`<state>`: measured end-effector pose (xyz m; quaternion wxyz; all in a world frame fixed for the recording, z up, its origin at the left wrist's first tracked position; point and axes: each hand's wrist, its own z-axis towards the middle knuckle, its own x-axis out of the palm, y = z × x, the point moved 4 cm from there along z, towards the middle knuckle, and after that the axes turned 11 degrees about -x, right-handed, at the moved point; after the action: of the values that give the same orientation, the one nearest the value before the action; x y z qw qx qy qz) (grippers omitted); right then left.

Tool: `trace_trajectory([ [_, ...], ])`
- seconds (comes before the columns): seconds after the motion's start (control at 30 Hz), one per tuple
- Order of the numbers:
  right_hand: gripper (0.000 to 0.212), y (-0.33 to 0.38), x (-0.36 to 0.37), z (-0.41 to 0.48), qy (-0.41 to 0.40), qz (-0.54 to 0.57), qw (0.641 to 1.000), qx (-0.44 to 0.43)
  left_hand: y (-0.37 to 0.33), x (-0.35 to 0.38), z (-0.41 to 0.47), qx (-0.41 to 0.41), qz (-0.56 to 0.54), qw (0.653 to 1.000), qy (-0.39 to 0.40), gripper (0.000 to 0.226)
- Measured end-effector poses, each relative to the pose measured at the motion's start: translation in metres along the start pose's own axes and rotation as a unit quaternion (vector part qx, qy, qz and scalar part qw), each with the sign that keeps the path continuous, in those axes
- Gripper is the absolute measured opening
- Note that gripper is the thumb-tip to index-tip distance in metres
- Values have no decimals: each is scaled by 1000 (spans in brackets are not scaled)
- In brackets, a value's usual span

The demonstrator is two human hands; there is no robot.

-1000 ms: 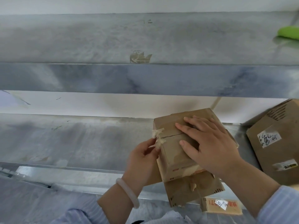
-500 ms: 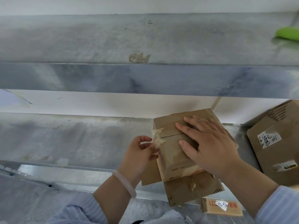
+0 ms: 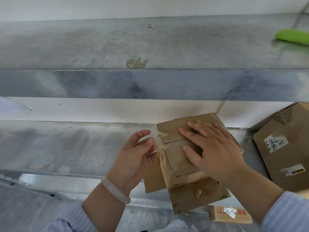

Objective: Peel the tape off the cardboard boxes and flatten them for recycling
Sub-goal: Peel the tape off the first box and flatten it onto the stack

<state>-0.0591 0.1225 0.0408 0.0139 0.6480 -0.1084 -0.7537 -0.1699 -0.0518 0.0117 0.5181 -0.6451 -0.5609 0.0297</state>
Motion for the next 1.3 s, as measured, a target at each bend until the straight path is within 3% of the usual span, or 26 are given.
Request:
trace_trajectory([
  [0.13, 62, -1, 1, 0, 5, -5, 1000, -2, -10, -13, 8, 112, 243, 954, -136, 22],
  [0.27, 61, -1, 1, 0, 0, 0, 1000, 0, -5, -18, 10, 126, 333, 917, -181, 20],
  [0.4, 61, 0, 0, 0, -5, 1, 1000, -1, 11, -20, 14, 87, 295, 932, -192, 17],
  [0.5, 60, 0, 0, 0, -4, -3, 1000, -2, 18, -20, 15, 34, 254, 950, -181, 2],
  [0.63, 60, 0, 0, 0, -1, -6, 1000, -3, 23, -16, 16, -39, 146, 982, -116, 20],
  [0.77, 61, 1, 0, 0, 1, -12, 1000, -1, 25, -9, 20, -81, 141, 983, -79, 11],
  [1.07, 61, 1, 0, 1, 4, -17, 1000, 5, 24, -1, 26, -62, 239, 965, -84, 11],
  [1.17, 62, 2, 0, 1, 5, -18, 1000, 5, 25, -2, 25, -46, 222, 970, -92, 6],
  [1.3, 62, 2, 0, 1, 5, -16, 1000, 6, 27, -10, 26, -31, 188, 976, -107, 15],
])
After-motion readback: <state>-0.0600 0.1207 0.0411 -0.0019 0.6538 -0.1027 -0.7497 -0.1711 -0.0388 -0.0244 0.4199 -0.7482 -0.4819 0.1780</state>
